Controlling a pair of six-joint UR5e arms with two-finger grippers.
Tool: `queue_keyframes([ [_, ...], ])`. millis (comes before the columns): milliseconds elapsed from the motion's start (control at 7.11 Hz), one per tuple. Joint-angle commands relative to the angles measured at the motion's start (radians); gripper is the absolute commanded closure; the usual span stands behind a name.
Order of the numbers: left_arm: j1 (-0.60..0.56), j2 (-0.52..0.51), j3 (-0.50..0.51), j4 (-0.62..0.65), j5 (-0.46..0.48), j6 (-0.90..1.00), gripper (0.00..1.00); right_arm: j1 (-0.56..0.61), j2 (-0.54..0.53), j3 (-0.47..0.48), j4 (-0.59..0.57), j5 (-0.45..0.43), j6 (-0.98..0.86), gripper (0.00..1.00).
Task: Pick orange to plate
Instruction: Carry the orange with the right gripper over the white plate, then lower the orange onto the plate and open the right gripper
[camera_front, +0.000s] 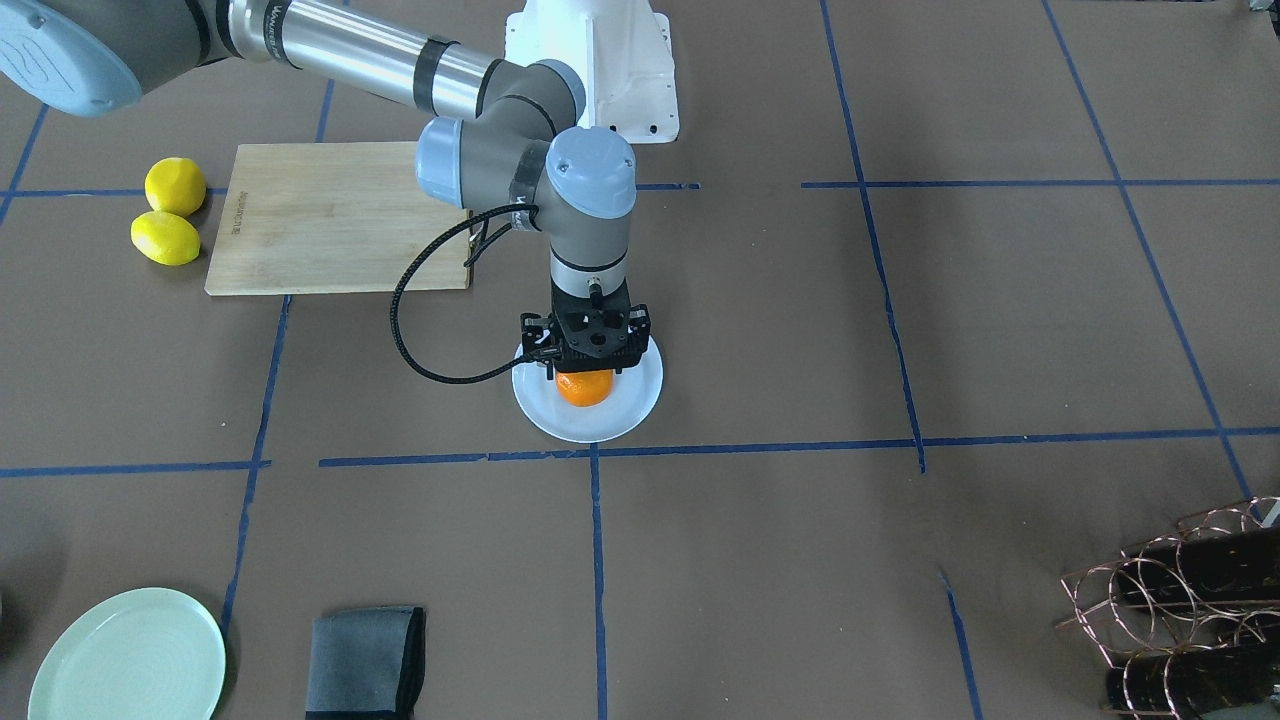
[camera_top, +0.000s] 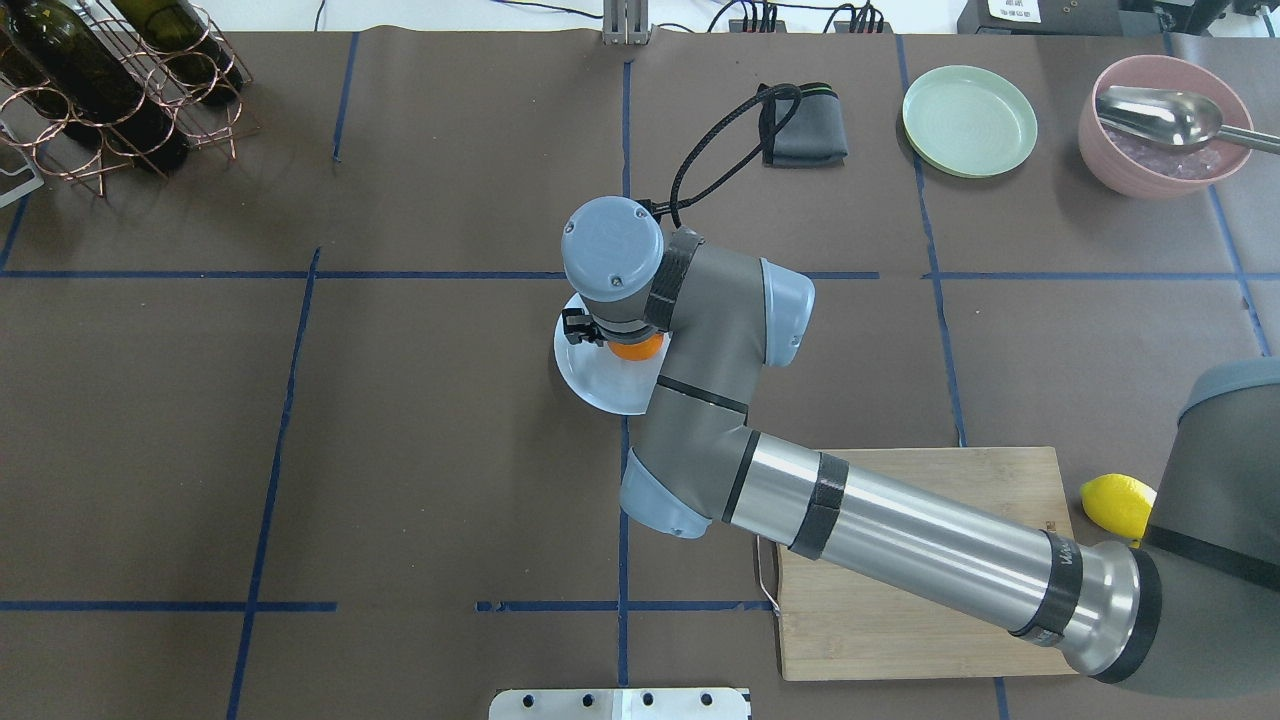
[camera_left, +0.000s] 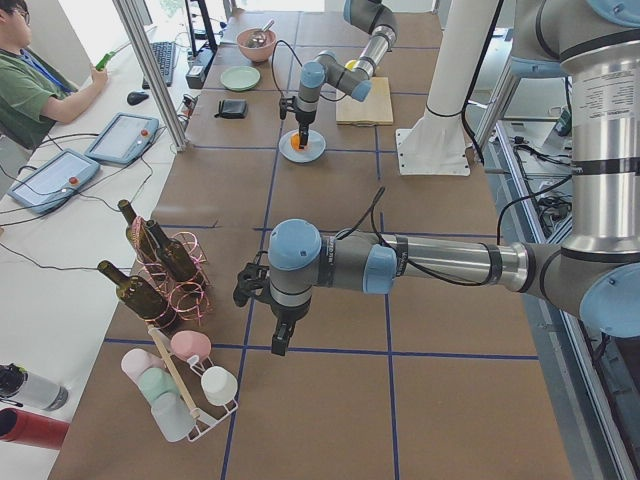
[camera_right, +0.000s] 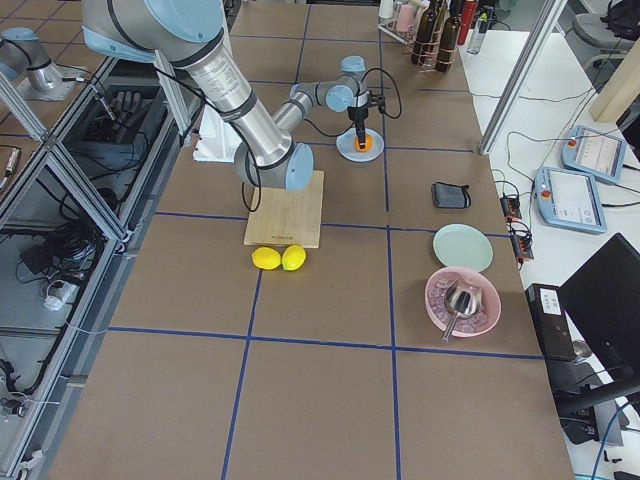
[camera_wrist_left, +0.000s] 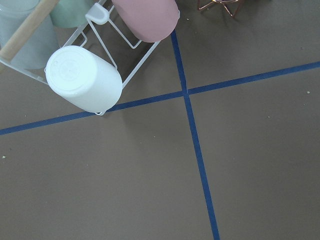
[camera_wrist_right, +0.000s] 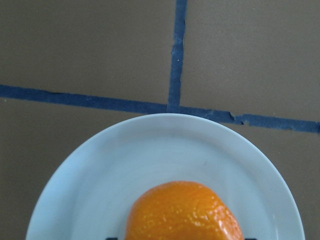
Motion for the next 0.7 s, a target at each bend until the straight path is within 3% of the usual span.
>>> queue_keyframes([
  [0, 0.000, 0.000, -0.001, 0.000, 0.000, 0.000, 0.00, 0.001, 0.003, 0.011, 0.003, 0.001, -0.007, 0.00],
  [141, 0.000, 0.000, -0.001, 0.000, 0.000, 0.000, 0.00, 0.026, 0.001, 0.055, -0.006, 0.016, -0.017, 0.00],
  [422, 0.000, 0.005, 0.005, 0.000, -0.002, 0.002, 0.00, 0.141, -0.017, 0.123, -0.021, 0.171, -0.075, 0.00],
  [562, 0.000, 0.014, 0.009, 0.002, -0.003, 0.002, 0.00, 0.218, -0.066, 0.202, -0.082, 0.247, -0.187, 0.00],
])
